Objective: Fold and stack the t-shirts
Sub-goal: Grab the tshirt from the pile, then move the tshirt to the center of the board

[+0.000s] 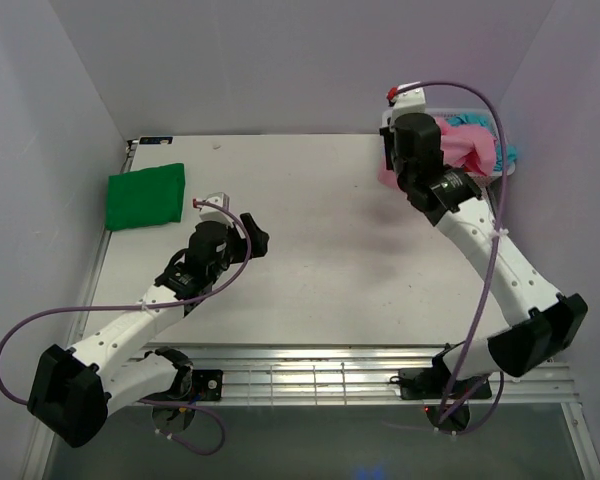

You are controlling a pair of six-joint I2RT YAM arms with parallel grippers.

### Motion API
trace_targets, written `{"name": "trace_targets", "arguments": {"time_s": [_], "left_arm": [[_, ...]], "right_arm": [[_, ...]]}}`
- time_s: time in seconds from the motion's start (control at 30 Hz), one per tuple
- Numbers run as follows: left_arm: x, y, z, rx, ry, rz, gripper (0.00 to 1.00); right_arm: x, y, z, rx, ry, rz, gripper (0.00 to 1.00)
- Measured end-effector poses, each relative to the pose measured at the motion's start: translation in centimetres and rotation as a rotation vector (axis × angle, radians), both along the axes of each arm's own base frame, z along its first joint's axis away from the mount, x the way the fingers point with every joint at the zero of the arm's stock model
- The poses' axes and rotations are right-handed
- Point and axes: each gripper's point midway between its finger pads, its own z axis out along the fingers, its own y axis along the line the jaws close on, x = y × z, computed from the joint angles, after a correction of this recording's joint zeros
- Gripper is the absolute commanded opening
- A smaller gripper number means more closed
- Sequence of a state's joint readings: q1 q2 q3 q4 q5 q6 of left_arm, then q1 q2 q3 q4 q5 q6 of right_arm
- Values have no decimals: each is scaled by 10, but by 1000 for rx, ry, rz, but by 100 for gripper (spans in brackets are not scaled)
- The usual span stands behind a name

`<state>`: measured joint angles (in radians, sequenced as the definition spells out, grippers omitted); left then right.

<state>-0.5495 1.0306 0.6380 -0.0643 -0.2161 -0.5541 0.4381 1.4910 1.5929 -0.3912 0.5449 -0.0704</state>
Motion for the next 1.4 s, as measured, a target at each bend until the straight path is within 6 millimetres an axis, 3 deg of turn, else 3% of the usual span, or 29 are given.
{"name": "trace_targets", "arguments": {"time_s": [0.07, 0.13, 0.43, 0.53, 0.67, 0.77, 0.8, 0.9, 1.1, 1.27, 1.4], "left_arm": [[-1, 1, -4, 1, 9, 3, 98], [-2, 2, -7, 3, 13, 8, 98], [-4, 11, 5, -18, -10, 53, 98], [-6, 16, 6, -19, -12, 74, 98], [-7, 22, 2, -8, 2, 101, 98], [-7, 25, -1, -2, 10, 122, 98], [-7, 26, -1, -1, 13, 128, 98], [-8, 27, -6, 2, 30, 140, 98], [-9, 21, -30, -10, 100, 133, 98], [-21, 19, -71, -19, 210, 141, 94], [-29, 22, -86, -29, 250, 159, 93]], "right_arm": [[-37, 31, 11, 20, -30, 75, 8], [-64, 58, 7, 27, -21, 141, 8], [-164, 183, -62, -147, 128, 366, 8], [-188, 213, -85, -197, 163, 417, 8], [-215, 234, -110, -233, 198, 453, 8], [-228, 243, -120, -215, 214, 457, 58], [-232, 245, -123, -209, 218, 455, 87], [-232, 240, -126, -220, 211, 418, 98], [-206, 213, -113, -227, 180, 308, 98], [-146, 174, -101, -99, 179, 242, 96], [-79, 141, -120, -50, 214, 171, 94]]}}
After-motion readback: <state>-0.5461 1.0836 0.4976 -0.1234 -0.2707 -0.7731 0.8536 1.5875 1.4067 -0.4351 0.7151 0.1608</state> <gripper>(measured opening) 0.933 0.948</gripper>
